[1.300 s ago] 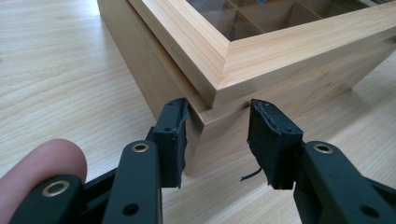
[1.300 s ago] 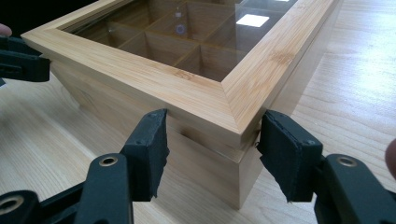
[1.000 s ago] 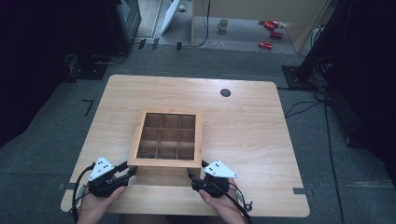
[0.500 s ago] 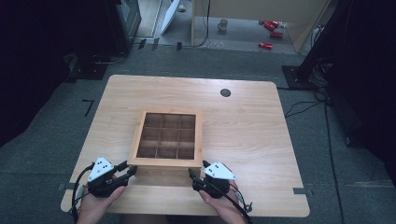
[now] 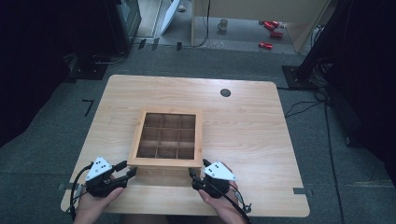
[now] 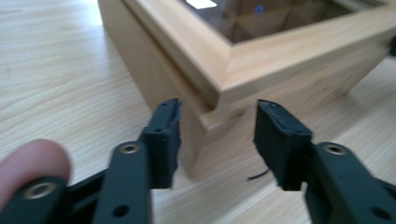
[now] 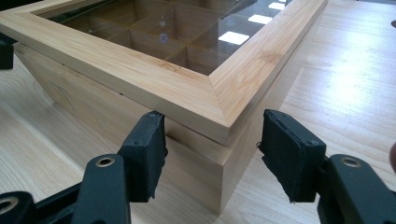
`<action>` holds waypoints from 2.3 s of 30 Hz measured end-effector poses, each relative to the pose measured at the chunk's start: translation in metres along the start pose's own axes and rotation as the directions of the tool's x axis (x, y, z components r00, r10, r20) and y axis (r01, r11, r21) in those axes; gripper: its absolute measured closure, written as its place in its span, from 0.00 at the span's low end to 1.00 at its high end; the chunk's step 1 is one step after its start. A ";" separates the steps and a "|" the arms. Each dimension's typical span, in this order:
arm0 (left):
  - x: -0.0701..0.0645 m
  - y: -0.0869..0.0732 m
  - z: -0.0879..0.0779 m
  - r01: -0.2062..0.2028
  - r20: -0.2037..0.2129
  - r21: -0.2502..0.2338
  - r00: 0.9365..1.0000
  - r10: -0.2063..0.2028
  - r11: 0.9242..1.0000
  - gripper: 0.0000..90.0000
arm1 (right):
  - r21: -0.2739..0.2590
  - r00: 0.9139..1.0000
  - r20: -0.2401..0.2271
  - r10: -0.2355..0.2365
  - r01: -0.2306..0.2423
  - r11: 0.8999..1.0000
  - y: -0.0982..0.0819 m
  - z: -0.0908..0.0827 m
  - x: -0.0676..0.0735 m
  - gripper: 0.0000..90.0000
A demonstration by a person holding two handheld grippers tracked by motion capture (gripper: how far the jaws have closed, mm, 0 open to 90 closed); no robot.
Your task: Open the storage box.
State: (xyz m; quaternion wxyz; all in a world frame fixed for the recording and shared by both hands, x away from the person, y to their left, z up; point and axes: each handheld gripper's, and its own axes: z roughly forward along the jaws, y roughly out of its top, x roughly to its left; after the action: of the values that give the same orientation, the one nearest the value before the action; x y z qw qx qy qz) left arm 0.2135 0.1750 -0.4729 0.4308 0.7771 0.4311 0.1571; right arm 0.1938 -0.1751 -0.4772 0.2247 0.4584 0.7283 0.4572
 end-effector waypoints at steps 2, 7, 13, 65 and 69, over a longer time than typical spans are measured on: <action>0.004 -0.003 0.000 0.003 0.000 0.012 1.000 -0.003 1.000 0.45 | -0.005 1.000 0.000 -0.003 0.003 1.000 0.002 -0.001 0.000 0.46; 0.015 -0.014 0.001 -0.006 -0.028 0.050 1.000 0.007 0.999 0.31 | -0.023 1.000 0.003 -0.018 0.018 1.000 0.010 -0.005 0.000 0.44; 0.031 -0.028 0.002 0.007 -0.095 0.099 0.995 0.002 0.995 0.24 | -0.036 0.999 0.008 -0.037 0.037 0.999 0.021 -0.009 -0.001 0.43; 0.036 -0.039 0.014 0.027 -0.207 0.126 0.978 0.000 0.992 0.26 | -0.216 0.994 0.002 -0.105 0.103 0.971 0.144 0.026 -0.049 0.42; 0.037 -0.039 0.014 0.028 -0.205 0.123 0.979 -0.003 0.992 0.26 | -0.208 0.994 -0.003 -0.109 0.106 0.972 0.145 0.034 -0.052 0.43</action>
State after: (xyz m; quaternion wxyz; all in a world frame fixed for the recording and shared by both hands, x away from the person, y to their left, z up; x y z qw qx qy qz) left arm 0.2229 0.2067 -0.5171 0.3357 0.7790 0.4881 0.2053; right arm 0.3117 -0.1812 -0.3718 0.2903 0.3891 0.7019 0.5213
